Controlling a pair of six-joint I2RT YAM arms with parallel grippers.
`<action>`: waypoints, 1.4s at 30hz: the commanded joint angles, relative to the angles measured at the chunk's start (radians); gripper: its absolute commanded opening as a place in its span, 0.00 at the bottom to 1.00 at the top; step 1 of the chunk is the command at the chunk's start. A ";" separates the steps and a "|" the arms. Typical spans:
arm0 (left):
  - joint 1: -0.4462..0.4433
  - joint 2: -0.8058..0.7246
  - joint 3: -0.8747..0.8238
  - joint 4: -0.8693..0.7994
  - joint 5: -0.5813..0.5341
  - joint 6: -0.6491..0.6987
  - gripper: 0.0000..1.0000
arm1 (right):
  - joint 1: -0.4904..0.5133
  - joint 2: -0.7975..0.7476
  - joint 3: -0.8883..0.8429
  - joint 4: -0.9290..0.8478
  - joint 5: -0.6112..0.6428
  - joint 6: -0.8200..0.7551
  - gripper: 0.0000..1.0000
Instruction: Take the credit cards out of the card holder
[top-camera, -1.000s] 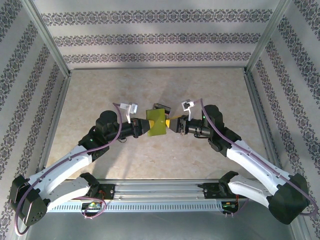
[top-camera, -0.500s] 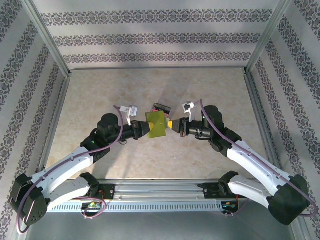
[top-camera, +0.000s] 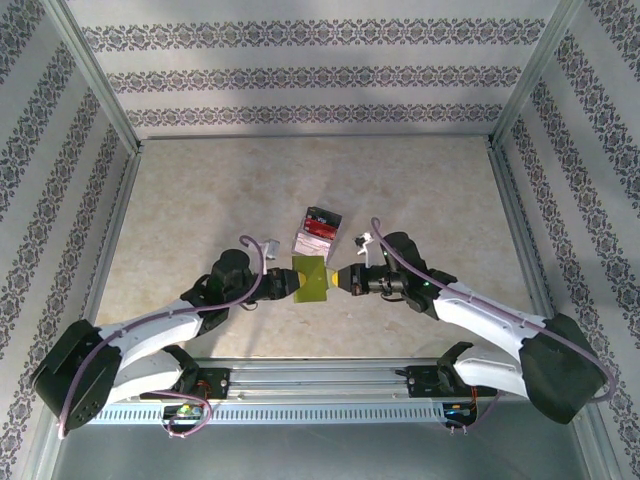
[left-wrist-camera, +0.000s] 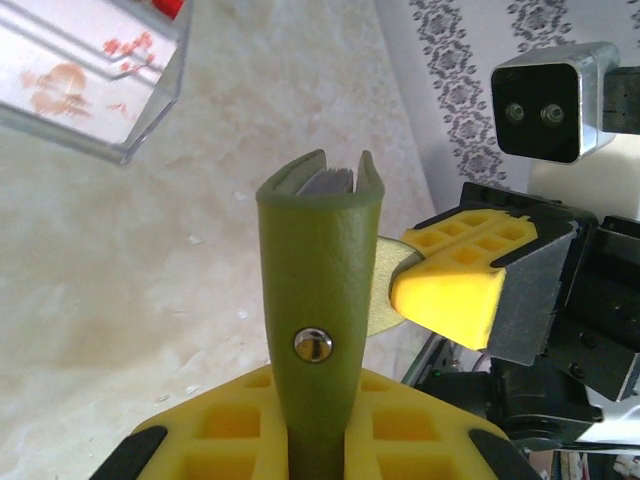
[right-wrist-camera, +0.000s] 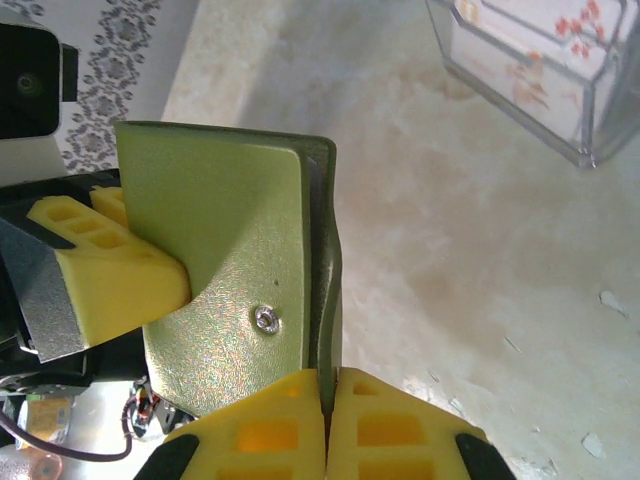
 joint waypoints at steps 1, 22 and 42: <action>-0.001 0.049 -0.029 0.121 -0.048 -0.027 0.16 | 0.019 0.032 -0.035 0.081 0.006 0.042 0.00; -0.019 0.112 -0.047 0.034 -0.141 0.019 0.56 | 0.044 0.133 -0.046 0.126 0.028 0.075 0.00; 0.009 -0.234 0.032 -0.427 -0.266 0.141 0.86 | 0.052 0.181 0.010 0.132 0.018 0.080 0.00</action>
